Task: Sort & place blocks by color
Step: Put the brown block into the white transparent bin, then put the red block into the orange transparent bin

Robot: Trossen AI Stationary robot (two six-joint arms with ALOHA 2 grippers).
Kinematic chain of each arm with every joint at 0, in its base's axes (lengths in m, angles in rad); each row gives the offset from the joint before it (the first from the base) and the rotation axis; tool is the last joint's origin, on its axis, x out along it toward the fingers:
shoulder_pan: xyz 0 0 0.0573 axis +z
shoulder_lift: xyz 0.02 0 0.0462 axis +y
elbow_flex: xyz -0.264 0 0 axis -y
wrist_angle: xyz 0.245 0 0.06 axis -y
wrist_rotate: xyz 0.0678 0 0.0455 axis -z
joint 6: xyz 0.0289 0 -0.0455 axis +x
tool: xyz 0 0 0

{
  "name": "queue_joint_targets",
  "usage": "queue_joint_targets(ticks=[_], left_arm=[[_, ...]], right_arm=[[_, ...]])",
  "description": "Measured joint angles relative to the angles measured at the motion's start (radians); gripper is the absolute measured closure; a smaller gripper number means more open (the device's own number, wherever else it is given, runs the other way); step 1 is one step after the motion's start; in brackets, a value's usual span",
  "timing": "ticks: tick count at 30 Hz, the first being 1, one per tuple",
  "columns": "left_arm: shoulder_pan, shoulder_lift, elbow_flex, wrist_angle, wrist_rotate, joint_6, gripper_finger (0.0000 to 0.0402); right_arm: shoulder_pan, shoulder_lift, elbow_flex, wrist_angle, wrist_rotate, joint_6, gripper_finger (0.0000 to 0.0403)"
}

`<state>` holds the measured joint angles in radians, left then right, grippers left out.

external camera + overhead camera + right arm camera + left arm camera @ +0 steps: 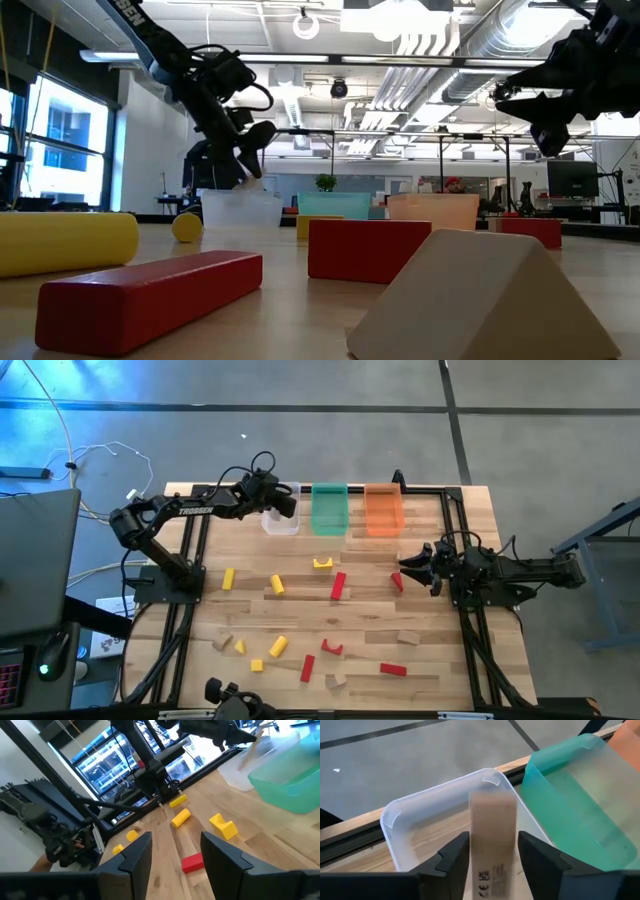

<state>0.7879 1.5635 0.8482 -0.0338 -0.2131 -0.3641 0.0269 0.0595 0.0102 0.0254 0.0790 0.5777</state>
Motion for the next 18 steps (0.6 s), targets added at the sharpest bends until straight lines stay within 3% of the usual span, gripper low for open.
queue_joint_targets(ticks=[8, 13, 18], left_arm=[[0.0, -0.006, 0.0, 0.0, 0.015, 0.043, 0.0216], [0.0, -0.038, 0.018, -0.002, 0.163, 0.074, 0.0214], [-0.015, -0.11, 0.035, -0.001, 0.331, 0.107, 0.0213]], right_arm=[[0.0, 0.0, 0.0, 0.071, 0.003, -0.017, 0.025], [0.0, 0.0, 0.0, 0.145, 0.065, -0.045, 0.025], [0.0, 0.013, 0.058, 0.071, 0.144, -0.068, 0.025]])
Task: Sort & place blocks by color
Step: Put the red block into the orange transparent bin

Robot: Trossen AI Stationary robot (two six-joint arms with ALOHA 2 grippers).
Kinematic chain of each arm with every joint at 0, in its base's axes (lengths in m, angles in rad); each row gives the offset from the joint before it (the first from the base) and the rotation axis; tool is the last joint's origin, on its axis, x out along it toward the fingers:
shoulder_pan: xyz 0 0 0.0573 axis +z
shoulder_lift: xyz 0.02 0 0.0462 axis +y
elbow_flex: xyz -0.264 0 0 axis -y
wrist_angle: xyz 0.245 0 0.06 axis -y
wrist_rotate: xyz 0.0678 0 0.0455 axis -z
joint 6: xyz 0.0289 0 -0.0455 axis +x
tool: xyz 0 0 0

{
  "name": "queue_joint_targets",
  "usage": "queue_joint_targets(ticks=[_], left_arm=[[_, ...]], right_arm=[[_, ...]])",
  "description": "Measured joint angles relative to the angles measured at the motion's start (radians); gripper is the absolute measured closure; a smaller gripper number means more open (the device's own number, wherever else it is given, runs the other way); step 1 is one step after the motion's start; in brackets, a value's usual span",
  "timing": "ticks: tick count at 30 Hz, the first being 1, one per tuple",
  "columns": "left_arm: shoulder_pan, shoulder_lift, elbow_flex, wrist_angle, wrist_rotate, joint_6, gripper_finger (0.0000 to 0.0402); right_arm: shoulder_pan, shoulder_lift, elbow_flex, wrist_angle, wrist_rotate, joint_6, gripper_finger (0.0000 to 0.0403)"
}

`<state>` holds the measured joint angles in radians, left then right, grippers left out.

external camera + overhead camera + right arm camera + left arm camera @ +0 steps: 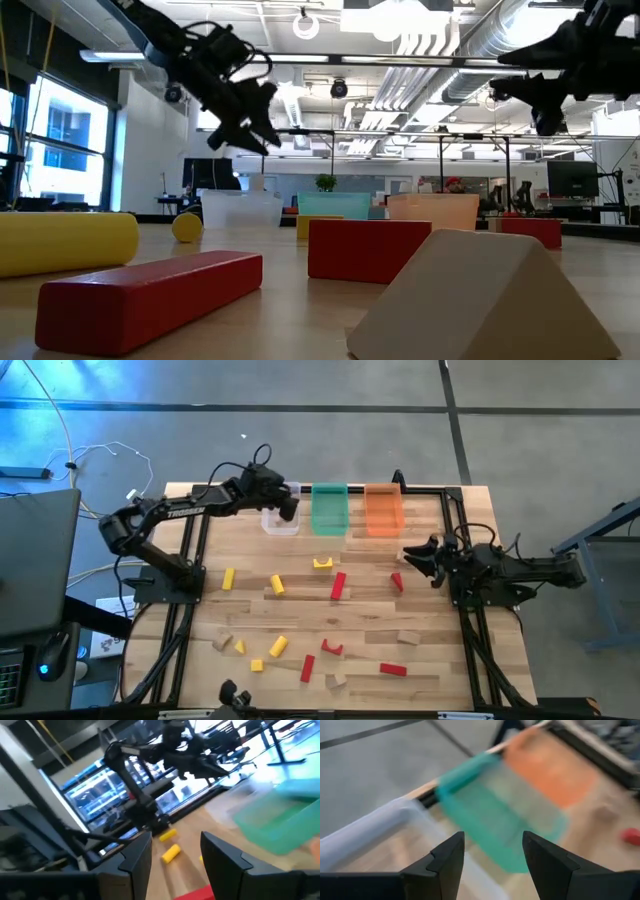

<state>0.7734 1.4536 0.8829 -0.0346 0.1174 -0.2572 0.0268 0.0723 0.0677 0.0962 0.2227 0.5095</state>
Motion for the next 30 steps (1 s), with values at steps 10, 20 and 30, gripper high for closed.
queue_joint_targets(ticks=[10, 20, 30], left_arm=[[-0.108, -0.172, 0.001, -0.105, 0.005, 0.053, 0.0213], [-0.219, -0.203, 0.0, -0.199, -0.053, 0.07, 0.0213], [-0.247, -0.203, 0.0, -0.205, -0.11, 0.07, 0.0213]], right_arm=[[0.0, 0.232, 0.271, -0.408, 0.118, 0.075, 0.025], [0.0, 0.638, 0.507, -0.769, -0.003, 0.432, 0.025], [0.0, 0.994, 0.618, -0.862, -0.176, 0.59, 0.025]])
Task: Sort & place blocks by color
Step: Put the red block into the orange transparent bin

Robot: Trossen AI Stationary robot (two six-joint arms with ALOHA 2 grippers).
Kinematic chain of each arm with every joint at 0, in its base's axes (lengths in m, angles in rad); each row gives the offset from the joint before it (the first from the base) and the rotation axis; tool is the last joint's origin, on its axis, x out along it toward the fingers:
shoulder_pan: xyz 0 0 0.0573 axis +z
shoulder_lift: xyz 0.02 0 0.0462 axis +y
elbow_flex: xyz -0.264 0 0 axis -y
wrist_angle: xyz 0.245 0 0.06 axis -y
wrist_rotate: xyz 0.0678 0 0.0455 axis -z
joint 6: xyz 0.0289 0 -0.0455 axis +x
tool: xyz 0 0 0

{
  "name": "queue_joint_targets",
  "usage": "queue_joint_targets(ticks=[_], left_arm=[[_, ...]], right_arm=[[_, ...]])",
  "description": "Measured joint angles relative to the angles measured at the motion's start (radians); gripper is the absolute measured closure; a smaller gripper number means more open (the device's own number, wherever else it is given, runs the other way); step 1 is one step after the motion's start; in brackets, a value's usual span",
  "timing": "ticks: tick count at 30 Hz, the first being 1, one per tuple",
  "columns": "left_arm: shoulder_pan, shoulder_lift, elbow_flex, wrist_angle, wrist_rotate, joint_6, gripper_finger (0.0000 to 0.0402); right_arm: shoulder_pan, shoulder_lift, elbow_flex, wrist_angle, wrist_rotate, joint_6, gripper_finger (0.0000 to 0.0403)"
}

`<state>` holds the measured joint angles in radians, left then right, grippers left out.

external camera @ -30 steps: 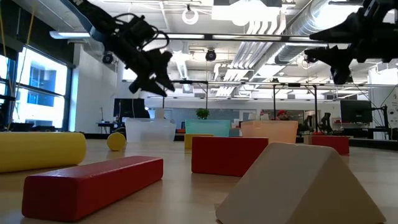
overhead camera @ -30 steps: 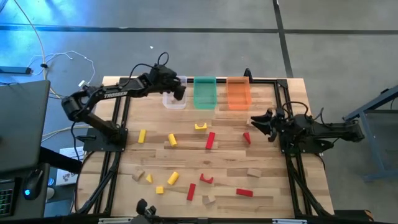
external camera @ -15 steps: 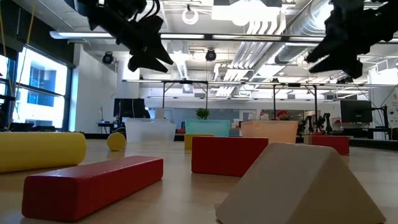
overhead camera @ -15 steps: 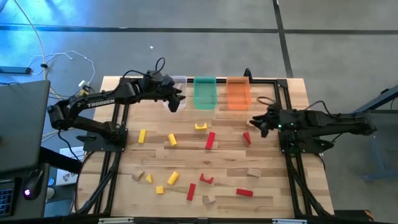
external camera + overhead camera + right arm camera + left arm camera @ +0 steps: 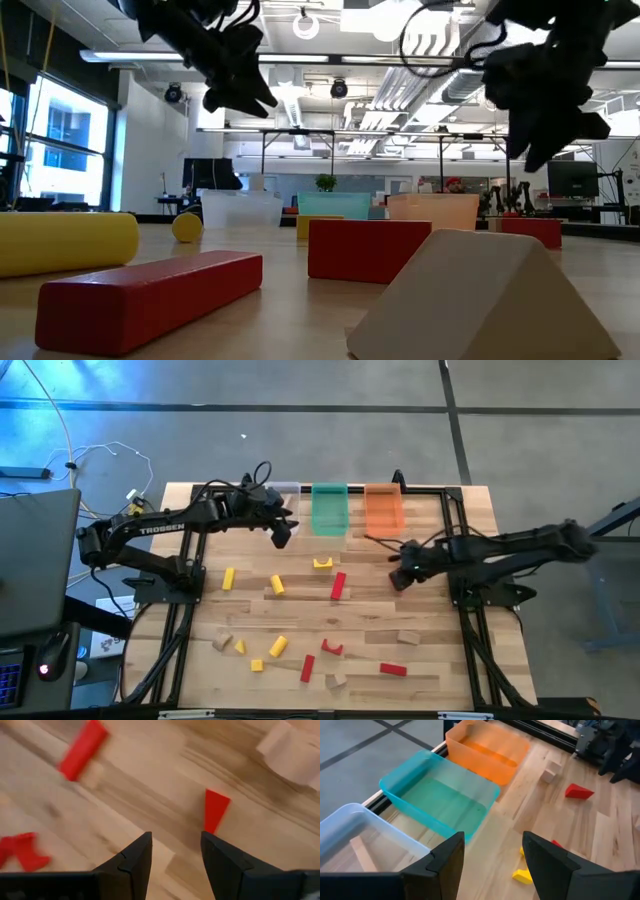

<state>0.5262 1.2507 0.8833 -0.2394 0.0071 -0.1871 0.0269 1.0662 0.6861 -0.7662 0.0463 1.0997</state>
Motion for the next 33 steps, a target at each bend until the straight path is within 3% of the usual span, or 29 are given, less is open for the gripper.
queue_joint_targets(ticks=[12, 25, 29, 33], left_arm=[[0.0, 0.0, 0.0, 0.0, 0.0, 0.0, 0.0213], [0.0, 0.0, -0.001, 0.0, 0.0, 0.0, 0.0213], [0.0, 0.0, -0.001, 0.0, 0.0, 0.0, 0.0213], [0.0, 0.0, -0.001, 0.0, 0.0, 0.0, 0.0213]], right_arm=[[0.0, 0.258, 0.04, -0.051, 0.0, 0.071, 0.025], [0.0, 0.452, 0.041, 0.015, 0.005, 0.082, 0.0253], [0.001, 0.475, 0.046, 0.035, 0.003, 0.082, 0.0286], [0.001, 0.469, 0.045, 0.053, 0.002, 0.074, 0.0347]])
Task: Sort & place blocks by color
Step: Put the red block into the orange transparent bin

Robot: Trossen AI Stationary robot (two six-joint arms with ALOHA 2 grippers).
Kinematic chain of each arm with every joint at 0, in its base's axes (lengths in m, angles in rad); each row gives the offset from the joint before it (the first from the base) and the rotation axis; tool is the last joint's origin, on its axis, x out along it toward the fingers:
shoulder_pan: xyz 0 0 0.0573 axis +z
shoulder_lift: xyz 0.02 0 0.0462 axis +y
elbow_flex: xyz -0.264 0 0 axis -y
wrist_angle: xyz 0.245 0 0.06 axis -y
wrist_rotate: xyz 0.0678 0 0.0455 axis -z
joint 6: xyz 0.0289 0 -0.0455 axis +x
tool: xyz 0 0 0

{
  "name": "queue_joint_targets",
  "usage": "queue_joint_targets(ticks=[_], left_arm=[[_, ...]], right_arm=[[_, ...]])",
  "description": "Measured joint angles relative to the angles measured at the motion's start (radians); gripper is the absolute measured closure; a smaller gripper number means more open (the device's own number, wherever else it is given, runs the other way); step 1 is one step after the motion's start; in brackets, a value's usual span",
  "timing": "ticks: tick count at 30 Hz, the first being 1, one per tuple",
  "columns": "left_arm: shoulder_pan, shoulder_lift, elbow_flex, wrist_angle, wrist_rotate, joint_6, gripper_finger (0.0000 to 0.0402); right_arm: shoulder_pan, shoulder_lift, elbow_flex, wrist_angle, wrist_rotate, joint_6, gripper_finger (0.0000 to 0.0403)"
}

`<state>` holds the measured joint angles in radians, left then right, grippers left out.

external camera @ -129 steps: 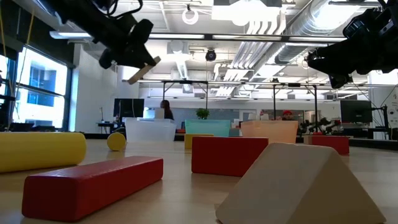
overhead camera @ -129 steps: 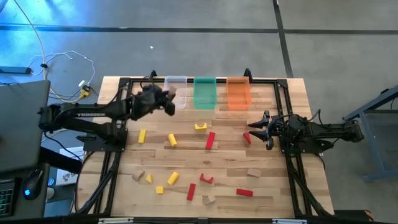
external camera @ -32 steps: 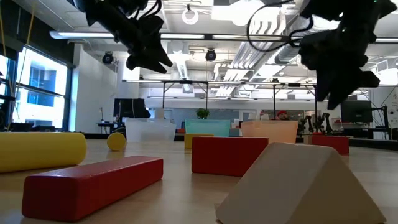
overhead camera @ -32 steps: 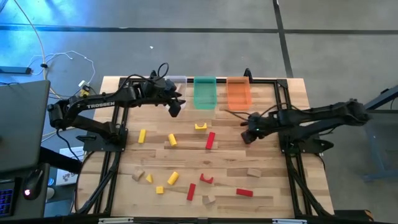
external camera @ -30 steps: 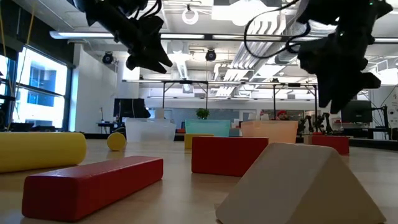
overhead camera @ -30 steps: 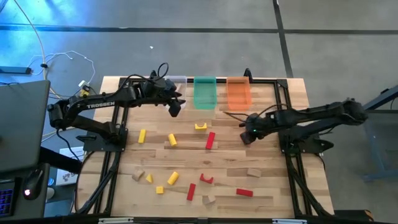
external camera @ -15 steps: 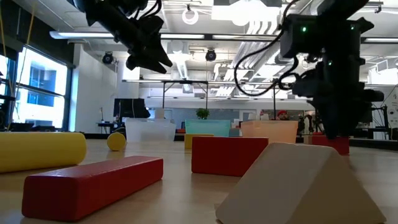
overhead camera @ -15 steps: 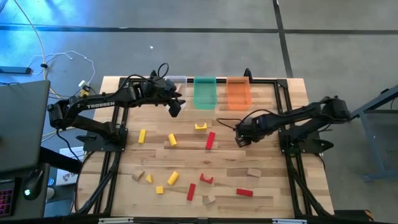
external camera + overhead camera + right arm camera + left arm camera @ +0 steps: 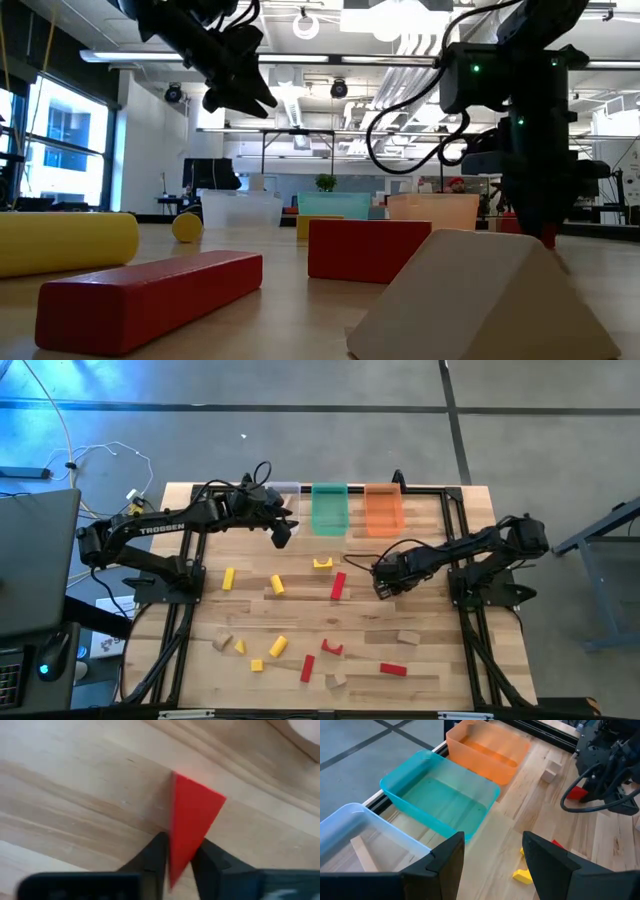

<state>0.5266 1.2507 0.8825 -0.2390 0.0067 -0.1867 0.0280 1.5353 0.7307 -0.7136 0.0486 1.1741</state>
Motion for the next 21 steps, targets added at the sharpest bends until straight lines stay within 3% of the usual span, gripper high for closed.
queue_joint_targets(ticks=[4, 9, 14, 21], left_arm=[[0.0, 0.0, 0.0, 0.0, 0.0, 0.014, 0.0213], [0.0, 0.0, 0.0, -0.005, 0.003, 0.015, 0.0213], [-0.009, 0.008, 0.0, -0.005, 0.012, 0.029, 0.0213], [-0.047, 0.008, -0.001, -0.004, 0.013, 0.098, 0.0213]], right_arm=[[0.0, -0.022, -0.005, -0.001, 0.007, -0.023, 0.039], [-0.002, -0.052, -0.005, 0.013, 0.03, -0.023, 0.0371], [-0.001, -0.102, -0.005, 0.094, 0.032, -0.075, 0.039], [-0.021, -0.218, -0.005, 0.214, 0.137, -0.16, 0.0384]])
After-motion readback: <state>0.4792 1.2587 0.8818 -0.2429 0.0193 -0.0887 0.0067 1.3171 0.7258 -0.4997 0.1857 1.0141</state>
